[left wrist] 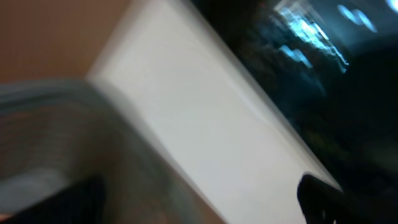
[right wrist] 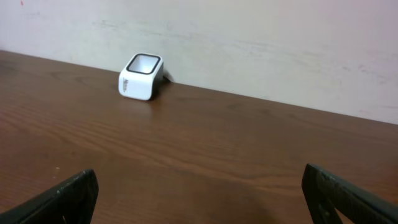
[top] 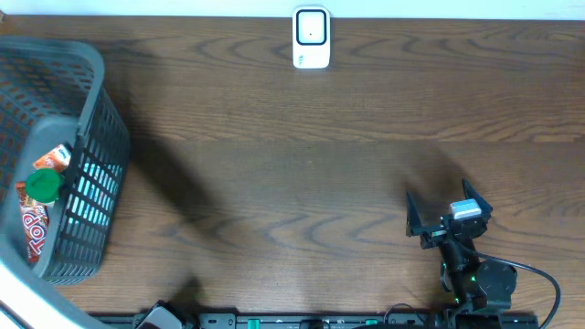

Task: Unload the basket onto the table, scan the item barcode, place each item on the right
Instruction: 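Reach the left gripper into the basket and grasp the green-lidded jar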

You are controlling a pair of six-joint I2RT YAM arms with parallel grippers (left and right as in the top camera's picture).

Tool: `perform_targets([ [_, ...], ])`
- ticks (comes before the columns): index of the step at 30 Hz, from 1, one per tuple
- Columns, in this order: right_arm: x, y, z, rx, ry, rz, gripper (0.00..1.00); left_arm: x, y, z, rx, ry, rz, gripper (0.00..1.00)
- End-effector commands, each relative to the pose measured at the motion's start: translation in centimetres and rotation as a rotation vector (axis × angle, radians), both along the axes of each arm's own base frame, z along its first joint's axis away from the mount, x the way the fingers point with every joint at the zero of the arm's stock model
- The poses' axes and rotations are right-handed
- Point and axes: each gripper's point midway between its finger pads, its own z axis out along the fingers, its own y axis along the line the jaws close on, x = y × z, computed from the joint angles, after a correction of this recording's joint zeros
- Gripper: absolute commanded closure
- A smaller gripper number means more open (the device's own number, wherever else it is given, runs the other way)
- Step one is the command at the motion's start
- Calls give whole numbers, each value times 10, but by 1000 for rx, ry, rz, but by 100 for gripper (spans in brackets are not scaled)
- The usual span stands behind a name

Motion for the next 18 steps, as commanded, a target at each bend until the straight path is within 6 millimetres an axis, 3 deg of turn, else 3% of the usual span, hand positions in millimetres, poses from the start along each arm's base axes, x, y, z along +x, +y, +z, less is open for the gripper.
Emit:
perform_targets([
  [1,-1,2,0,-3,0,10,1,-41,61,-47,-16,224,323,2],
  [6,-1,2,0,-3,0,10,1,-56,69,-131,16,644,341,2],
  [13,-1,2,0,-3,0,10,1,-38,53,-198,-41,881,233,2],
  [18,-1,2,0,-3,0,10,1,-38,42,-255,-157,1050,153,2],
])
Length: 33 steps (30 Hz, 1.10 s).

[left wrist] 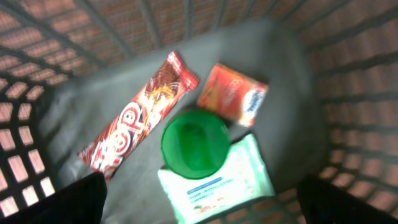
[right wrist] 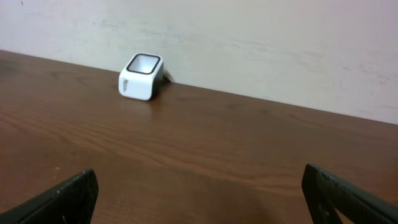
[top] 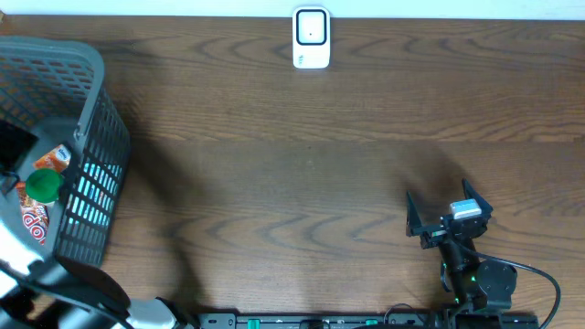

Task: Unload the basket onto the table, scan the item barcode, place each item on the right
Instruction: 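Reach the left gripper into the basket and grasp the green-lidded jar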

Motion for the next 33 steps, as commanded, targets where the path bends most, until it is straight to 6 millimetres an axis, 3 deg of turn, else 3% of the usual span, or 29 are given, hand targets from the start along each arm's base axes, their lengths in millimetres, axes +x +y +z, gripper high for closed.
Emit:
perform_targets([
  [1,-1,2,-1,-3,1,10,1,-4,2,-35,-60,122,-13,2],
  [9,-1,2,-1,-3,0,10,1,9,-6,-91,-180,216,-52,2],
  [15,-1,2,-1,-3,1,10,1,21,-12,-113,-202,243,-76,2],
  [22,-1,2,-1,-3,0,10,1,18,-15,-142,-255,299,-69,2],
  [33,-1,2,-1,-3,1,10,1,12,-8,-156,-229,352,-58,2],
])
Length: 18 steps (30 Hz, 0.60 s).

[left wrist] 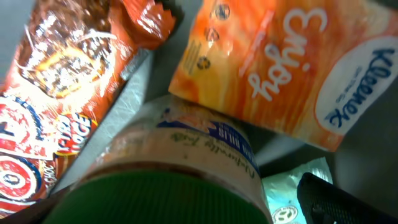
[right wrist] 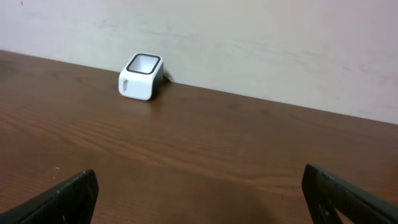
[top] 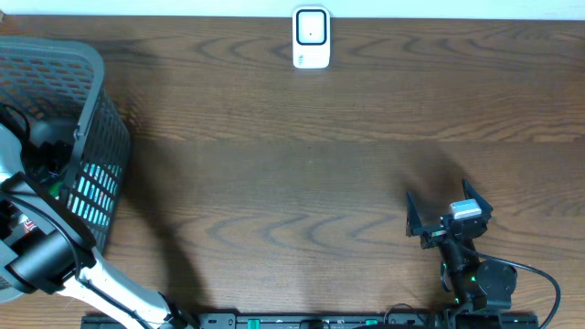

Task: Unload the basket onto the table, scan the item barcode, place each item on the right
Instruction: 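Reach the left gripper into the basket and grasp the green-lidded jar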

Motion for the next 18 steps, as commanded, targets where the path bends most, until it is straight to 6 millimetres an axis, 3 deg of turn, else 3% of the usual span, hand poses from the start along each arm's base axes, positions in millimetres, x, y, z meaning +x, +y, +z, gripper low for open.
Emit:
perform_targets([
  [1,-1,2,0,-3,0,10,1,-10,6,-5,40,52,-6,2],
  [9,-1,2,0,-3,0,10,1,-11,9,-10,47,70,-12,2],
  [16,-1,2,0,-3,0,10,1,-16,7,-20,24,99,-12,25],
  [18,-1,2,0,-3,0,10,1,-16,7,-16,28,94,-14,27],
])
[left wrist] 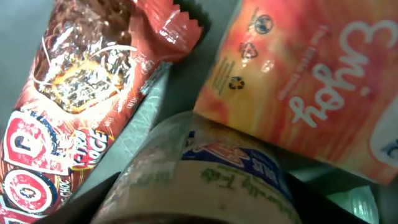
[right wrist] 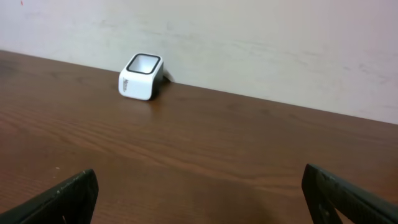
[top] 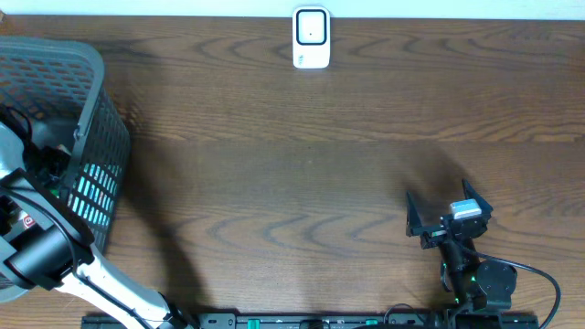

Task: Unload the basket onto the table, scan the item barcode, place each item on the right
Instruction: 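Reach the left gripper into the basket and grasp the green-lidded jar, then lift the jar out and set it on the table center with left gripper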

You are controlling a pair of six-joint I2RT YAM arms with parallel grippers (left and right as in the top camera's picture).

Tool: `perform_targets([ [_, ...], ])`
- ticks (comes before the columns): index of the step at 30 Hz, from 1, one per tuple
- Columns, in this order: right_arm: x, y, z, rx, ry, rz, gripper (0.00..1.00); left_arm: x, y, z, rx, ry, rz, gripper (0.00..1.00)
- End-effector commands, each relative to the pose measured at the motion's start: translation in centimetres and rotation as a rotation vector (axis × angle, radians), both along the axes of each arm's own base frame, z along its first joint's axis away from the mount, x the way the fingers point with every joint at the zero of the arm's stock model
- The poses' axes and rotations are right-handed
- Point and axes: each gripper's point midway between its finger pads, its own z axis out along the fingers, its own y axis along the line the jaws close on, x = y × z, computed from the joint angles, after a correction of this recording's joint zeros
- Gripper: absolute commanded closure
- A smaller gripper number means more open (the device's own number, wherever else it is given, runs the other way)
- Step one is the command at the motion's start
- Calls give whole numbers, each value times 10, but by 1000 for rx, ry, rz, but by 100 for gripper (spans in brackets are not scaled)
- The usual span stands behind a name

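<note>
A jar with a pale printed label (left wrist: 205, 180) lies in the grey mesh basket (top: 91, 82) at the table's left end. My left gripper (left wrist: 199, 214) is down inside the basket, open, with the jar between its fingers. Beside the jar lie a red chocolate bar wrapper (left wrist: 81, 81) and an orange tissue pack (left wrist: 311, 87). The white barcode scanner (top: 311, 37) stands at the far edge of the table, also seen as the scanner (right wrist: 141, 76) by the wall. My right gripper (right wrist: 199, 199) rests open over bare wood at the front right.
The basket's tall mesh walls close round my left gripper, and my left arm (top: 37, 247) reaches into it from the front left. A pale wall (right wrist: 249, 37) runs along the table's far edge behind the scanner.
My left gripper has come slightly closer to the jar, whose label now fills the space between the fingers and whose green lid has dropped out of view. The right arm is unchanged.
At first my left wrist view was a blur outside the basket. Then it looked down on the green-lidded jar, chocolate bar, orange pack and wipes in the basket. Later it was close over the jar, and now the fingers straddle it. The right gripper stayed open and still.
</note>
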Motion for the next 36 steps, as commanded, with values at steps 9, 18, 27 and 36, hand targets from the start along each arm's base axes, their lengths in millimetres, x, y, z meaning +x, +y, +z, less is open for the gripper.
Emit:
perform_targets([
  [9,-1,2,0,-3,0,10,1,10,16,115,138,-123,-18,28],
  [18,-1,2,0,-3,0,10,1,51,-61,309,160,-759,-196,28],
  [27,-1,2,0,-3,0,10,1,100,-275,341,-27,-909,-812,28],
  [36,-1,2,0,-3,0,10,1,107,-425,225,-212,-554,-1184,28],
])
